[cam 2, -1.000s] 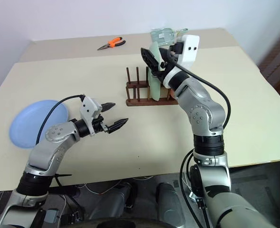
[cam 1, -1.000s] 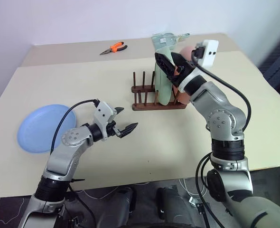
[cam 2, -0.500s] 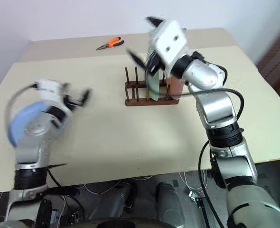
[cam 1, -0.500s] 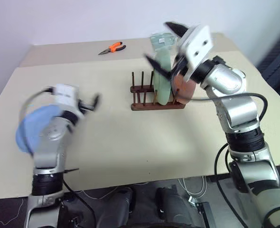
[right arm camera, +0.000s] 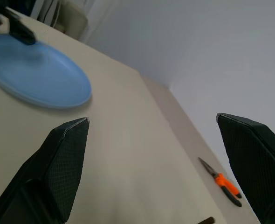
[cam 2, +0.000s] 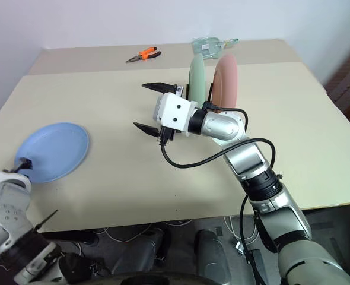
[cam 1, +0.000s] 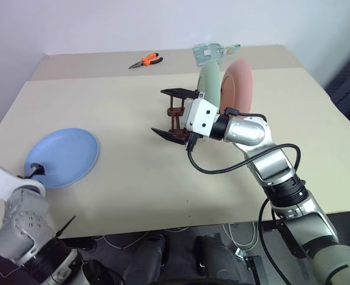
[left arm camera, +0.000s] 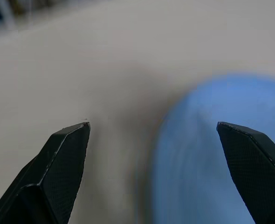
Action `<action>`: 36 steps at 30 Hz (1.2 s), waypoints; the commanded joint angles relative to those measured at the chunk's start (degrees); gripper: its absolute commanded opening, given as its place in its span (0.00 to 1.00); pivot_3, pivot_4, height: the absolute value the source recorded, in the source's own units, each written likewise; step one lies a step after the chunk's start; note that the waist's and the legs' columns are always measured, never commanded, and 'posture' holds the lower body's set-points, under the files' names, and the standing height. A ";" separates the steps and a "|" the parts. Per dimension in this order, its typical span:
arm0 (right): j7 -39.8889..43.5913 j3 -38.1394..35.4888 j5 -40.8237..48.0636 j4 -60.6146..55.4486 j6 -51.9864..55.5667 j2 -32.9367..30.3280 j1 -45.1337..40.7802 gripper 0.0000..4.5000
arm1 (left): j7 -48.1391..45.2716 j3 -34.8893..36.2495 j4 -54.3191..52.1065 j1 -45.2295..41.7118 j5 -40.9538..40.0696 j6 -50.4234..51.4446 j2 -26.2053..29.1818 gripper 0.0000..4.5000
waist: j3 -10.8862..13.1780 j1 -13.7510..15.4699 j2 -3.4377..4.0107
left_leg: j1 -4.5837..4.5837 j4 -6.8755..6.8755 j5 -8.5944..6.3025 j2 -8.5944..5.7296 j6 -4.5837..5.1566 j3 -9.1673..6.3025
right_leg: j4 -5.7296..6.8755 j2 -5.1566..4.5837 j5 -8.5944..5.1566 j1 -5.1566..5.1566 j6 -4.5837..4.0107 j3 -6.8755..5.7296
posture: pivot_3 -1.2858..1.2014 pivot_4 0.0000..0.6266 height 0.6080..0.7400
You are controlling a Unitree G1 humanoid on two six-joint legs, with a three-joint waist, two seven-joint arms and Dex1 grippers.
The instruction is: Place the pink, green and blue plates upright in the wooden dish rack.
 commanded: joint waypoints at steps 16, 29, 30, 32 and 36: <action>2.93 -1.62 -1.05 -0.10 1.21 2.75 -0.86 1.00 | -4.15 -11.34 -2.24 -2.49 -12.85 -0.11 5.84 0.00 | -0.03 0.04 -0.18 | 0.15 -0.10 0.18 0.01 -0.30 -0.04 | 0.04 0.04 0.01 0.15 -0.05 0.00 | 0.52 0.24 0.90; -3.22 3.84 -16.14 4.76 -9.81 4.74 -4.86 1.00 | -15.86 -33.69 -4.77 -22.43 -14.22 -2.36 18.12 0.00 | -0.01 -1.49 -0.24 | 0.17 -0.35 0.27 0.02 -0.46 0.11 | 0.04 0.06 0.01 0.05 -0.07 0.17 | 0.52 0.24 0.90; -4.92 3.88 -17.74 6.70 -10.22 5.25 -5.79 1.00 | -16.17 -34.29 -5.27 -22.71 -14.60 -2.02 18.24 0.00 | -0.01 -1.54 -0.25 | 0.18 -0.35 0.29 0.02 -0.49 0.11 | 0.05 0.06 0.02 0.05 -0.07 0.16 | 0.52 0.24 0.90; -6.18 3.90 -19.11 9.16 -10.84 5.95 -6.78 0.87 | -15.94 -34.62 -6.03 -22.91 -15.42 -1.27 17.94 0.00 | -0.01 -1.50 -0.24 | 0.19 -0.35 0.30 0.02 -0.50 0.11 | 0.07 0.06 0.02 0.05 -0.07 0.17 | 0.52 0.24 0.90; -7.01 4.55 -21.02 11.05 -12.92 6.31 -6.78 0.45 | -15.62 -34.68 -7.22 -21.91 -16.67 -0.04 17.75 0.00 | -0.01 -1.43 -0.24 | 0.18 -0.40 0.30 0.02 -0.50 0.10 | 0.03 0.07 0.01 0.05 -0.08 0.18 | 0.52 0.24 0.90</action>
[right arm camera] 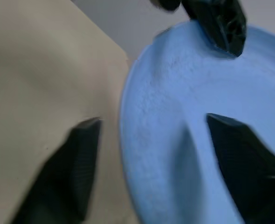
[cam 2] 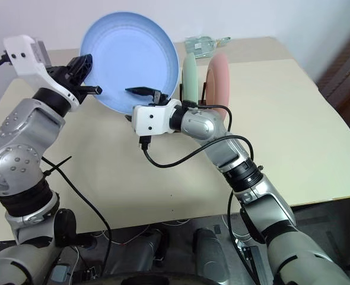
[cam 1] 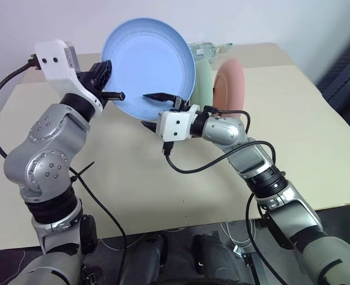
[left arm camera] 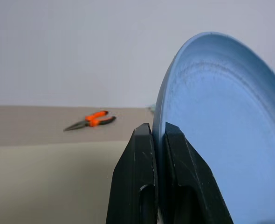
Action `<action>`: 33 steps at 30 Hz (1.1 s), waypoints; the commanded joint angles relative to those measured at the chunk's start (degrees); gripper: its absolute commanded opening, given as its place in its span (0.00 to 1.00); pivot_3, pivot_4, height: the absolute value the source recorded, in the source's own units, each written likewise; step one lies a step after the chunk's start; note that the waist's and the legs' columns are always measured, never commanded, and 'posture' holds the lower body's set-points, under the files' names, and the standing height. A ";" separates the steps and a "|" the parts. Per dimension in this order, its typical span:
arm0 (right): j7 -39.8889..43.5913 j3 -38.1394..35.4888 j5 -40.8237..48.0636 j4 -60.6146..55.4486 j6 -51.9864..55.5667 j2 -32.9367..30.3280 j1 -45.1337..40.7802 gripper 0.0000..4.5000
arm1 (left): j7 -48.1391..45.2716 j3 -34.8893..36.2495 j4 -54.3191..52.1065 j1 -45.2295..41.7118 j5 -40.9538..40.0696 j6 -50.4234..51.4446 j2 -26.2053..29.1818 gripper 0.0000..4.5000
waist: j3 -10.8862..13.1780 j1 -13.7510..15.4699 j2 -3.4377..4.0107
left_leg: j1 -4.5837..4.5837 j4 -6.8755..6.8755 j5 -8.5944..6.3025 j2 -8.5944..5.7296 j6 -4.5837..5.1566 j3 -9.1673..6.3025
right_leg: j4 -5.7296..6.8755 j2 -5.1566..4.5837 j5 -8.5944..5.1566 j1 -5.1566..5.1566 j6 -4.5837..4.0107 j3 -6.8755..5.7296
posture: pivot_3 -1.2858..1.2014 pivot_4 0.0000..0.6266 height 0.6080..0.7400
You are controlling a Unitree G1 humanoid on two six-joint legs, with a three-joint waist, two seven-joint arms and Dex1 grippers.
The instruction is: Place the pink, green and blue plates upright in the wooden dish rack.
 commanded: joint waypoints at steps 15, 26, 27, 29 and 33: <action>-5.03 -2.34 -1.22 -1.30 -5.03 2.72 0.56 0.00 | 4.10 9.75 2.70 2.79 11.41 -21.62 6.01 0.79 | 0.02 -0.37 -0.04 | 0.04 -0.06 0.03 0.00 -0.06 0.00 | 0.01 0.01 0.00 0.00 -0.01 0.02 | 0.52 0.24 0.90; -10.36 -22.53 48.81 -21.91 34.08 18.56 4.97 0.00 | -15.97 -11.11 5.88 36.41 24.69 -40.71 6.50 0.79 | 0.00 1.31 0.00 | 0.32 -0.52 -0.18 0.01 0.30 -0.03 | -0.09 0.09 0.00 -0.11 -0.16 0.26 | 0.52 0.24 0.90; -12.85 -24.03 52.18 -22.62 37.25 20.07 5.17 0.00 | -17.55 -13.01 5.69 38.05 24.39 -41.45 5.45 0.79 | 0.00 1.32 0.01 | 0.33 -0.53 -0.19 0.01 0.31 -0.03 | -0.09 0.07 0.00 -0.11 -0.17 0.27 | 0.52 0.24 0.90; -16.27 -25.70 55.90 -23.17 41.14 21.71 5.53 0.00 | -19.80 -15.72 5.15 39.98 24.37 -42.48 4.12 0.79 | 0.01 1.27 0.03 | 0.33 -0.56 -0.19 0.02 0.31 -0.03 | -0.07 0.07 -0.05 -0.17 -0.29 0.27 | 0.52 0.24 0.90; -21.84 -27.71 58.81 -21.65 44.28 24.01 6.02 0.00 | -21.67 -18.90 4.04 41.03 24.42 -42.22 2.22 0.79 | 0.05 1.19 0.14 | 0.32 -0.64 -0.18 0.03 0.30 -0.01 | -0.01 0.04 -0.07 -0.31 -0.35 0.26 | 0.52 0.24 0.90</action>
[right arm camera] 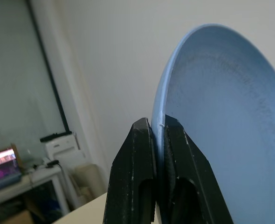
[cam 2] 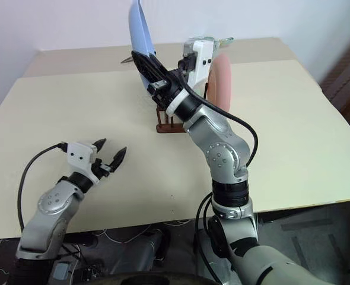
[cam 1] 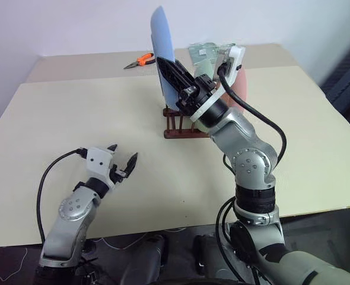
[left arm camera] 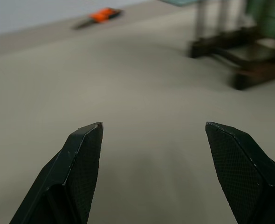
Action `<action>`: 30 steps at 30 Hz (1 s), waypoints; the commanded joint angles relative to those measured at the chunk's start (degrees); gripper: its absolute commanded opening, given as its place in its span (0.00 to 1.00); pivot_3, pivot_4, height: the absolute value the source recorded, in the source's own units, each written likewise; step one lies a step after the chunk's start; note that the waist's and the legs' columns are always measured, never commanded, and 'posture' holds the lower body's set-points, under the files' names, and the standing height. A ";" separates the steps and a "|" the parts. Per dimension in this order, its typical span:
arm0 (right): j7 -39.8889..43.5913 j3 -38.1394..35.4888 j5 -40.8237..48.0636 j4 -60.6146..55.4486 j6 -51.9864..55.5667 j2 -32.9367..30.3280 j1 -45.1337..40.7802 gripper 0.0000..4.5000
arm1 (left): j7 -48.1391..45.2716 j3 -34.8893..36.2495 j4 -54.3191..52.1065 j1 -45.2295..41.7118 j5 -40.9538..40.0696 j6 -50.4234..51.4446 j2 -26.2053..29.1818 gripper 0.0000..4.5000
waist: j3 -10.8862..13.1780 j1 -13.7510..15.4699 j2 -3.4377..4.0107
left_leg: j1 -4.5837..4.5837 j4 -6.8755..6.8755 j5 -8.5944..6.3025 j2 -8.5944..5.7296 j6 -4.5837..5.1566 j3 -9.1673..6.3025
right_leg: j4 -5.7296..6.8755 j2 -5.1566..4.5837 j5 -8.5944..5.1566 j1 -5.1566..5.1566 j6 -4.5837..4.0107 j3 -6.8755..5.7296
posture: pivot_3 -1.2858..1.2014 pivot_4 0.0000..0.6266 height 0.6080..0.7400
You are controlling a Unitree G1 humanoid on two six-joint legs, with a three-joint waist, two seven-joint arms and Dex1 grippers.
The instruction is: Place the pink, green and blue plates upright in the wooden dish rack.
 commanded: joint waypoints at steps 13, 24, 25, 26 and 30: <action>-15.36 -9.02 7.07 13.60 8.65 3.62 -7.10 0.08 | -2.40 -0.93 -3.96 -1.17 0.19 0.26 -1.50 0.80 | -0.01 -0.83 0.19 | 0.00 -0.03 0.01 0.01 0.01 0.01 | 0.00 0.00 0.01 -0.02 0.03 -0.04 | 0.52 0.24 0.90; -6.19 3.71 -9.82 11.79 0.44 -7.13 -10.37 0.66 | -2.87 -1.46 -4.42 -1.05 0.74 0.85 -2.11 0.80 | -0.01 -1.28 0.19 | -0.01 -0.02 0.02 0.01 0.03 0.01 | -0.01 -0.02 0.01 0.01 0.03 -0.06 | 0.52 0.24 0.90; -4.00 5.70 -12.88 10.91 -2.18 -9.44 -10.98 0.66 | -2.92 -1.48 -4.46 -1.01 0.76 0.90 -2.19 0.80 | 0.00 -1.23 0.21 | -0.01 -0.02 0.02 0.01 0.02 0.01 | -0.01 -0.02 0.01 0.00 0.03 -0.06 | 0.52 0.24 0.90; -2.47 6.90 -14.80 10.40 -4.08 -10.96 -11.31 0.66 | -2.91 -1.56 -4.55 -0.98 0.83 0.96 -2.29 0.80 | 0.00 -1.20 0.21 | -0.03 0.01 0.02 0.00 0.02 0.02 | -0.01 -0.03 0.01 -0.02 0.04 -0.09 | 0.52 0.24 0.90; 3.87 8.87 -21.98 6.38 -14.28 -18.32 -10.19 0.66 | -2.82 -1.54 -4.62 -0.88 0.96 1.07 -2.60 0.80 | -0.01 -1.18 0.19 | -0.05 0.00 0.02 0.00 0.02 0.01 | -0.05 -0.04 0.01 0.02 0.05 -0.12 | 0.52 0.24 0.90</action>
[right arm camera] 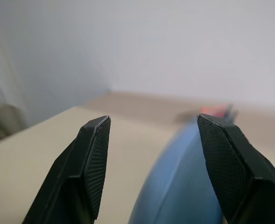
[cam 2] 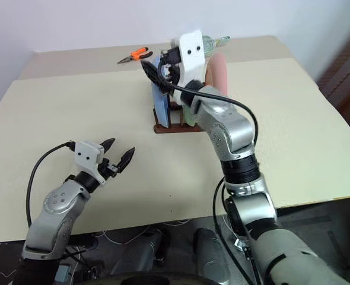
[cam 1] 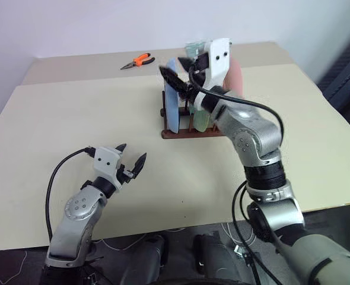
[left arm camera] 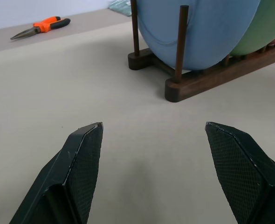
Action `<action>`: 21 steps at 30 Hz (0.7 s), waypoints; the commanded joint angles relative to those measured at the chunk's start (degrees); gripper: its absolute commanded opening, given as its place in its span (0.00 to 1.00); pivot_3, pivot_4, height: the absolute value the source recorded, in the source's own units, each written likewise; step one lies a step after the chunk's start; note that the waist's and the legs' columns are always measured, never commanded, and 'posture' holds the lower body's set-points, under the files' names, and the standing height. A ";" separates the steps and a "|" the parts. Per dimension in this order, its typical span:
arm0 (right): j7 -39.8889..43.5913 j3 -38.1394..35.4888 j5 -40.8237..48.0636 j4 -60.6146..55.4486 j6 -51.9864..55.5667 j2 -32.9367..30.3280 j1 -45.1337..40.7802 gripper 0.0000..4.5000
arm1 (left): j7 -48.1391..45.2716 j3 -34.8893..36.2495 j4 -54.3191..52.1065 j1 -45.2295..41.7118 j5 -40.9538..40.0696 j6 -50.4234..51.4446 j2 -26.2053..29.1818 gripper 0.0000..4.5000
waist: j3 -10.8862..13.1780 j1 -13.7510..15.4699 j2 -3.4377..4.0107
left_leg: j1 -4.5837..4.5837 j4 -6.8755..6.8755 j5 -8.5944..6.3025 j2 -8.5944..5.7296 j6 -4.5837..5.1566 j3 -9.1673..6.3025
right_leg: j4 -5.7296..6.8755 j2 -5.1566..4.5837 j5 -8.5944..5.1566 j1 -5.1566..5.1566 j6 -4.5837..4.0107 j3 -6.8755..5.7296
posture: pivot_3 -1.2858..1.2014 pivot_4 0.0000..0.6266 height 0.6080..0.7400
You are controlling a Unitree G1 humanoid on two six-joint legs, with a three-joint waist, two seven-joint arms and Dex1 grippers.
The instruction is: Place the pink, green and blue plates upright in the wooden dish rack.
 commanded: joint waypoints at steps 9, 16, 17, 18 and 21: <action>6.24 -20.43 -5.87 -3.36 -12.33 -20.80 12.31 0.66 | -0.58 2.75 2.65 -1.25 1.24 -2.48 1.17 0.80 | -0.08 1.71 -0.15 | 0.00 0.07 -0.02 -0.01 0.01 -0.05 | -0.10 -0.05 0.00 0.33 0.00 -0.08 | 0.52 0.24 0.90; 13.57 -24.39 -4.72 -0.38 -12.24 -25.44 33.60 0.66 | -1.34 4.60 9.82 -3.51 2.90 -5.99 2.20 0.80 | -0.04 1.21 0.08 | 0.00 0.05 0.03 0.02 0.11 -0.04 | -0.10 -0.09 -0.04 0.36 -0.01 -0.11 | 0.52 0.24 0.90; 14.22 -23.80 -4.72 -0.49 -12.23 -25.11 35.47 0.66 | -1.62 5.06 10.36 -3.57 2.96 -6.33 2.55 0.80 | -0.03 1.12 0.12 | 0.00 0.04 0.03 0.04 0.11 -0.03 | -0.10 -0.08 -0.04 0.35 -0.01 -0.11 | 0.52 0.24 0.90; 14.50 -23.17 -5.11 -0.38 -12.56 -24.92 36.42 0.66 | -1.73 5.37 10.80 -3.63 3.05 -6.58 2.76 0.80 | -0.01 0.98 0.16 | 0.00 0.05 0.03 0.04 0.12 -0.02 | -0.09 -0.07 -0.04 0.35 0.00 -0.09 | 0.52 0.24 0.90; 15.00 -22.19 -5.20 0.51 -12.65 -24.37 37.16 0.66 | -1.78 5.49 11.46 -3.40 3.33 -7.15 3.01 0.80 | 0.02 0.75 0.25 | 0.00 0.08 0.01 0.05 0.07 0.02 | -0.09 -0.09 -0.05 0.33 -0.02 -0.07 | 0.52 0.24 0.90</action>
